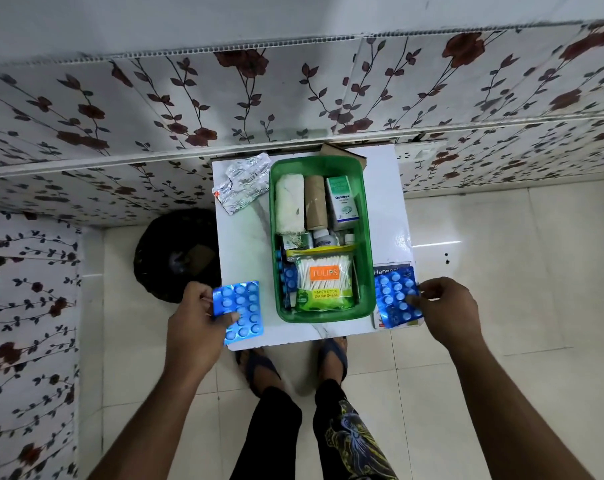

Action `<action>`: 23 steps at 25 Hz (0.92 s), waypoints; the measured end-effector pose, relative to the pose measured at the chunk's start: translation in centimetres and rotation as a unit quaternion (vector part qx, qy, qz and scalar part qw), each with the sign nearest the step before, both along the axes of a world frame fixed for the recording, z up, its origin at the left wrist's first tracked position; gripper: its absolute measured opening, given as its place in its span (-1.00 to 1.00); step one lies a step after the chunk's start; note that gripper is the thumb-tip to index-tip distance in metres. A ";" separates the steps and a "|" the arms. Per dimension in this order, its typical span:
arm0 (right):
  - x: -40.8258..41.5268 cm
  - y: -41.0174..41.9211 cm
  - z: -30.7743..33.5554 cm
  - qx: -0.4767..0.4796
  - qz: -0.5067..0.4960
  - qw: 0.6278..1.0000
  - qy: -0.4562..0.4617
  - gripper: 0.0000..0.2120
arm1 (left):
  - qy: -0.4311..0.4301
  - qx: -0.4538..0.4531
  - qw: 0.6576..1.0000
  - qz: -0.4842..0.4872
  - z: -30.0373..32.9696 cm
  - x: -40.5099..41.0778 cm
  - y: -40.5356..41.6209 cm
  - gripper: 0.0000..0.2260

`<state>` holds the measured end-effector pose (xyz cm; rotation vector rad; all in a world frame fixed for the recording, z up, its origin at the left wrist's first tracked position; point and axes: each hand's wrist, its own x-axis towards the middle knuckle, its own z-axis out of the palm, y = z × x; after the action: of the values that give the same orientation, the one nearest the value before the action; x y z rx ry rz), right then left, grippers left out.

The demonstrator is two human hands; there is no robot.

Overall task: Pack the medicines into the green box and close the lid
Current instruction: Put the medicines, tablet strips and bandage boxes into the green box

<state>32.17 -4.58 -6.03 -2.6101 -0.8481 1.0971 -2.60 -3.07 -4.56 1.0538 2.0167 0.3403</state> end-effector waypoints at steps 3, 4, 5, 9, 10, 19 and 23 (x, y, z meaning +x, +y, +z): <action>0.4 0.4 0.5 0.008 -0.026 0.999 0.021 -0.73 | -0.022 0.041 0.999 0.004 3.0 -0.4 1.0 -0.56; 0.5 0.4 0.6 0.011 -0.033 0.999 0.032 -0.72 | -0.035 0.063 0.997 0.015 4.3 -0.4 1.5 -0.56; 0.6 0.4 0.6 0.017 -0.041 0.998 0.045 -0.71 | -0.058 0.081 0.995 0.030 5.6 -0.1 2.0 -0.55; 1.4 0.0 0.8 0.038 -0.067 0.993 0.089 -0.80 | -0.176 0.149 0.973 0.020 9.4 3.6 4.4 -0.51; 1.5 -0.1 0.9 0.042 -0.075 0.991 0.100 -0.82 | -0.182 0.155 0.971 -0.008 9.6 4.9 5.4 -0.51; 2.3 1.3 4.0 0.115 -0.141 0.965 0.190 -0.73 | -0.053 0.124 0.969 -0.206 4.7 12.7 12.8 -0.58; 1.9 2.2 5.5 0.144 -0.160 0.950 0.227 -0.70 | 0.113 0.167 0.930 -0.308 3.7 13.1 12.7 -0.50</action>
<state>34.08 -2.38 -0.52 -2.0418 -0.4251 1.2881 10.47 9.61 -0.88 1.9462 1.7304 0.2335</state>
